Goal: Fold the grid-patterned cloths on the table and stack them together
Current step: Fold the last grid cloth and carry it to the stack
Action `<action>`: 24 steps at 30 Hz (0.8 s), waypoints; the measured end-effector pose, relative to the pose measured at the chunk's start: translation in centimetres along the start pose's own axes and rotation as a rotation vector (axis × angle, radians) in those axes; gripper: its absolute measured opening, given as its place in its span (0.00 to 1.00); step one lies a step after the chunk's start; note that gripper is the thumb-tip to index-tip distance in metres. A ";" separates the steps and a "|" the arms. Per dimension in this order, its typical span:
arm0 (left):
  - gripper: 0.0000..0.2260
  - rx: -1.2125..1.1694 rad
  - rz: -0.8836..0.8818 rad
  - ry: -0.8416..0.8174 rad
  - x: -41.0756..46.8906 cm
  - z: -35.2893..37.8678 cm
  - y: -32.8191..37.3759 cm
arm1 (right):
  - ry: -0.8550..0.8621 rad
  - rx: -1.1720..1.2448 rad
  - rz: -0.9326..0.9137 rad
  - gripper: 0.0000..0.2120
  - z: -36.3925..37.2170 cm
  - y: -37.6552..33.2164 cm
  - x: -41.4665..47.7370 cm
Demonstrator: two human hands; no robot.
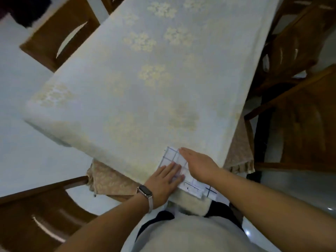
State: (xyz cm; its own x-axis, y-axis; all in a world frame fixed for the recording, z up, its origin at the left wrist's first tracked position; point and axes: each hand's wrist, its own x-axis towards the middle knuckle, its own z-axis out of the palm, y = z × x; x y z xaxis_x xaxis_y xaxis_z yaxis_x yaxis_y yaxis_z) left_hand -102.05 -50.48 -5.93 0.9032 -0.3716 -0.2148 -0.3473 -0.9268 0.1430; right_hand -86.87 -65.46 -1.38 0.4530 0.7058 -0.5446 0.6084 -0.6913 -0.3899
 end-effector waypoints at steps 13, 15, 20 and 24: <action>0.29 -0.086 -0.073 -0.049 -0.1 -0.3 1.0 | 0.062 0.023 0.032 0.30 0.5 0.1 0.3; 0.29 -0.095 -0.072 -0.061 0.0 -0.3 1.0 | 0.057 0.024 0.034 0.29 0.4 0.1 0.3; 0.29 -0.157 -0.083 0.005 -0.4 -1.6 1.0 | 0.042 0.072 0.062 0.26 -0.3 -0.4 0.0; 0.23 -0.240 -0.173 0.070 0.1 -4.3 0.3 | 0.114 0.014 0.062 0.24 -1.8 -0.5 -0.8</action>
State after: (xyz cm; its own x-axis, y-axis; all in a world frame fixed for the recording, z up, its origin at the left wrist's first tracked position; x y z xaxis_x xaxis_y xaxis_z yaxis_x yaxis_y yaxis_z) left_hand -101.01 -50.52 -1.73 0.9618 -0.1966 -0.1906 -0.1242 -0.9336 0.3361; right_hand -86.36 -65.45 0.61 0.5610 0.6740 -0.4806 0.5679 -0.7358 -0.3690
